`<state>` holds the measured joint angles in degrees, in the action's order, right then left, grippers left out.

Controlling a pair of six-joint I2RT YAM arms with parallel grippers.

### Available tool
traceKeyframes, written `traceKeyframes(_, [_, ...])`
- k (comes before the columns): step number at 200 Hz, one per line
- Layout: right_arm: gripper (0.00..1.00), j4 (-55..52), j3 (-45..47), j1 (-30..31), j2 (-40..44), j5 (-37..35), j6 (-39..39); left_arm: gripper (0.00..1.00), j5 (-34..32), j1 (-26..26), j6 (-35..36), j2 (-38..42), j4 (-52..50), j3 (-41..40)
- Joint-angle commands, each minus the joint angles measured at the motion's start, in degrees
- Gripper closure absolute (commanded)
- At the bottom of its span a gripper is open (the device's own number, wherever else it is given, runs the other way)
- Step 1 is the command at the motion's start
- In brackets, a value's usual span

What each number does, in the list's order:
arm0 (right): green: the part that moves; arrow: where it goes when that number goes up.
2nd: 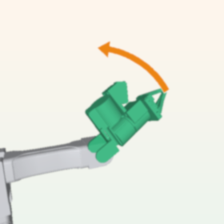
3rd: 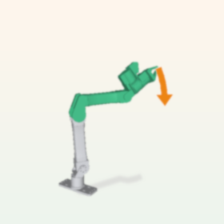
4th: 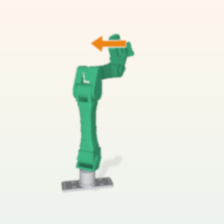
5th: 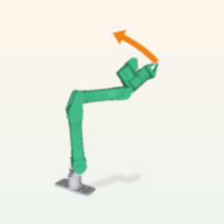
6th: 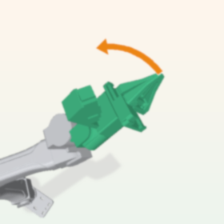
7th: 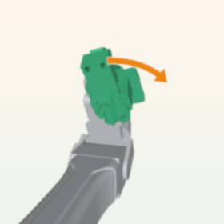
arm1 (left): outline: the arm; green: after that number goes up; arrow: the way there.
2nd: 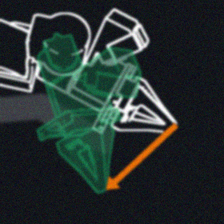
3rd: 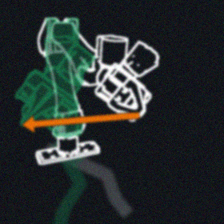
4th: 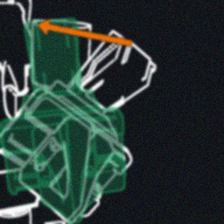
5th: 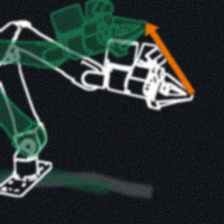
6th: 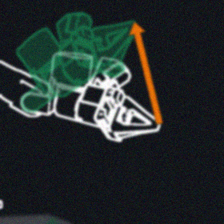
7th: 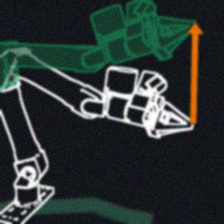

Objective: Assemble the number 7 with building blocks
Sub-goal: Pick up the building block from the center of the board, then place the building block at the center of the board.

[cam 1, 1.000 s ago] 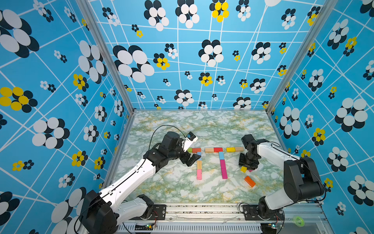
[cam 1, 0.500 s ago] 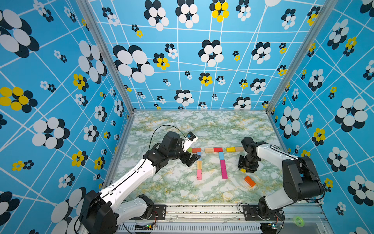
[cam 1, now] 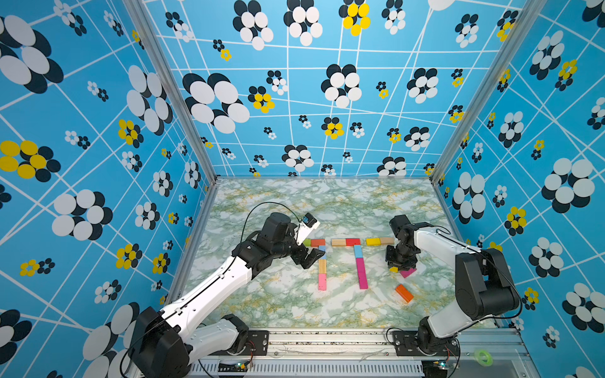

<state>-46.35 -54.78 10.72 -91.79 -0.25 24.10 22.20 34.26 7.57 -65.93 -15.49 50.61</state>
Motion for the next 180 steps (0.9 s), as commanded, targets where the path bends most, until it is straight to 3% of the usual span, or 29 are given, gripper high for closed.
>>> traceKeyframes(1, [0.67, -5.22, -3.76, -0.22, -0.59, -2.74, -5.71, 0.01, -0.4, 0.41, 0.51, 0.1, -0.6, 0.06])
traceKeyframes(42, [0.68, -9.78, -9.08, -0.2, -4.73, -7.68, -10.19, 0.01, -0.05, 0.46, 1.03, -0.13, 0.01, -0.41])
traceKeyframes(91, [0.69, -8.03, -11.06, -0.43, -9.9, -11.37, -13.55, 0.01, 0.86, 0.46, 2.76, 0.22, 1.29, -1.57])
traceKeyframes(180, [0.69, -5.45, -14.51, -1.31, -16.71, -9.28, -14.3, 0.01, 0.74, 0.46, 3.54, -0.2, 1.07, -1.65])
